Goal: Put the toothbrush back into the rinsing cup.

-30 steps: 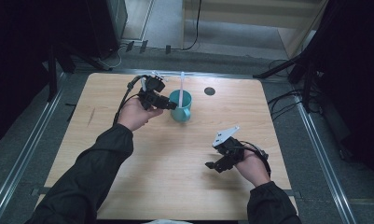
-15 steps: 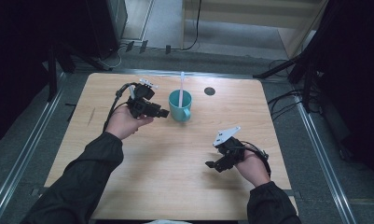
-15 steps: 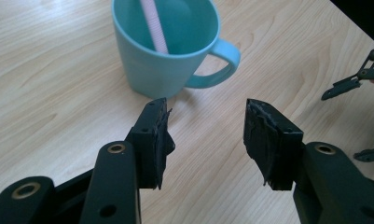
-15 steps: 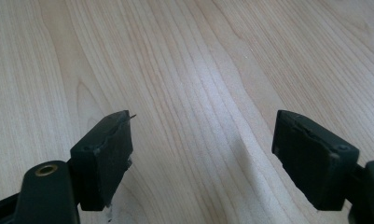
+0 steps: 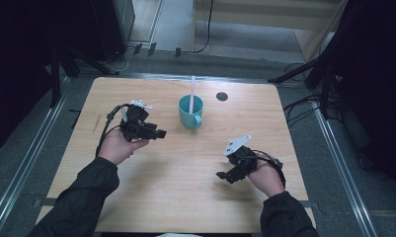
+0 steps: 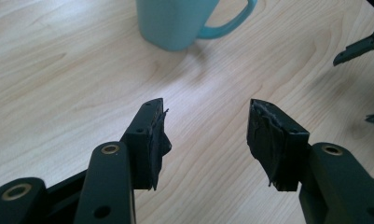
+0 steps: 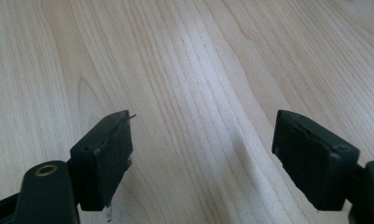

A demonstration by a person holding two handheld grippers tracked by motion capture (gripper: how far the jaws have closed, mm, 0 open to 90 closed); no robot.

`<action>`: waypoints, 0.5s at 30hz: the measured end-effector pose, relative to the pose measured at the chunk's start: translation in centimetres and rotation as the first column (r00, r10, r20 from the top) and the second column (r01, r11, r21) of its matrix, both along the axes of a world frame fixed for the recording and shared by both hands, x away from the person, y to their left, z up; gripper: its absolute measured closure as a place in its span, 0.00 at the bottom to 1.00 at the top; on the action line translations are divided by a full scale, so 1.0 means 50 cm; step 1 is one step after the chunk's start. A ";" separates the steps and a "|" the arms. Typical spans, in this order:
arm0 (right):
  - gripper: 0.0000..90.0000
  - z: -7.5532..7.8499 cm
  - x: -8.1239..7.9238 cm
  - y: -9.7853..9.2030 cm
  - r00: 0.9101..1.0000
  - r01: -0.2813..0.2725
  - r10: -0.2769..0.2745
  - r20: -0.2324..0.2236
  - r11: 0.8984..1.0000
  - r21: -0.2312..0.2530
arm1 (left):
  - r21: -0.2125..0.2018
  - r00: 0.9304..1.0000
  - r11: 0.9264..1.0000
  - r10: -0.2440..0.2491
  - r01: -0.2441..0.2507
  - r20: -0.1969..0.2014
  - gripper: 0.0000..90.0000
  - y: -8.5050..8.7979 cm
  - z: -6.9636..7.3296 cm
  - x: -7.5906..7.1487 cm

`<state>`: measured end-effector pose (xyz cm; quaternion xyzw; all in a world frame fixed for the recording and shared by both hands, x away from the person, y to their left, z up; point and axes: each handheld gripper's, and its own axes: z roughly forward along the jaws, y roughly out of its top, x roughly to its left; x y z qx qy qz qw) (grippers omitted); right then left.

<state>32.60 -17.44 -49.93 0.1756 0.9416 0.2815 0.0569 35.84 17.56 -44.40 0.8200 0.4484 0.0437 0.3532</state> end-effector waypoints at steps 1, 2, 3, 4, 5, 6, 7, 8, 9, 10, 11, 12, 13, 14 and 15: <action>0.22 0.000 0.000 0.000 1.000 0.000 0.000 0.000 1.000 0.000 | 0.000 1.000 1.000 0.000 0.000 0.000 0.52 0.000 0.000 0.000; 0.22 -0.001 0.000 0.002 1.000 -0.003 0.003 -0.001 1.000 -0.001 | -0.010 1.000 1.000 0.005 -0.005 0.001 0.51 0.008 -0.006 -0.007; 0.22 -0.001 0.000 0.002 1.000 -0.003 0.003 -0.001 1.000 -0.001 | -0.010 1.000 1.000 0.005 -0.005 0.001 0.51 0.008 -0.006 -0.007; 0.22 -0.001 0.000 0.003 1.000 -0.004 0.004 -0.004 1.000 -0.002 | -0.011 1.000 1.000 0.010 -0.010 -0.001 0.51 0.013 -0.012 -0.013; 0.22 -0.001 0.000 0.006 1.000 -0.005 0.005 -0.004 1.000 -0.004 | -0.009 1.000 1.000 0.012 -0.012 -0.001 0.51 0.017 -0.015 -0.016; 0.22 -0.002 0.000 0.007 1.000 -0.013 0.013 0.002 1.000 -0.004 | -0.008 1.000 1.000 0.013 -0.013 -0.001 0.51 0.021 -0.019 -0.019; 0.22 -0.002 -0.001 0.009 1.000 -0.013 0.013 -0.003 1.000 -0.006 | -0.005 1.000 1.000 0.015 -0.015 -0.002 0.51 0.026 -0.023 -0.022; 0.22 -0.002 0.000 0.012 1.000 -0.017 0.017 0.000 1.000 -0.009 | -0.008 1.000 1.000 0.023 -0.023 -0.006 0.51 0.030 -0.027 -0.026; 0.22 -0.002 0.001 0.012 1.000 -0.020 0.020 0.001 1.000 -0.009 | -0.011 1.000 1.000 0.025 -0.025 -0.007 0.50 0.033 -0.030 -0.028; 0.22 -0.002 0.001 0.013 1.000 -0.022 0.022 0.001 1.000 -0.011 | -0.015 1.000 0.999 0.030 -0.030 -0.009 0.50 0.041 -0.035 -0.034; 0.22 -0.002 0.001 0.013 1.000 -0.022 0.022 0.001 1.000 -0.011 | -0.015 1.000 0.999 0.030 -0.030 -0.009 0.50 0.041 -0.035 -0.034; 0.22 -0.002 0.001 0.014 1.000 -0.022 0.022 0.004 1.000 -0.011 | -0.017 0.999 0.999 0.030 -0.030 -0.014 0.50 0.044 -0.038 -0.037; 0.22 -0.002 0.002 0.015 1.000 -0.025 0.025 0.003 1.000 -0.009 | -0.010 0.999 0.999 0.030 -0.031 -0.015 0.50 0.045 -0.039 -0.038; 0.21 -0.001 0.002 0.018 1.000 -0.028 0.028 0.000 1.000 -0.012 | 0.010 0.999 1.000 0.030 -0.030 -0.013 0.50 0.050 -0.040 -0.043; 0.21 -0.001 0.002 0.018 1.000 -0.028 0.028 0.000 1.000 -0.012 | 0.010 0.999 1.000 0.030 -0.030 -0.013 0.50 0.050 -0.040 -0.043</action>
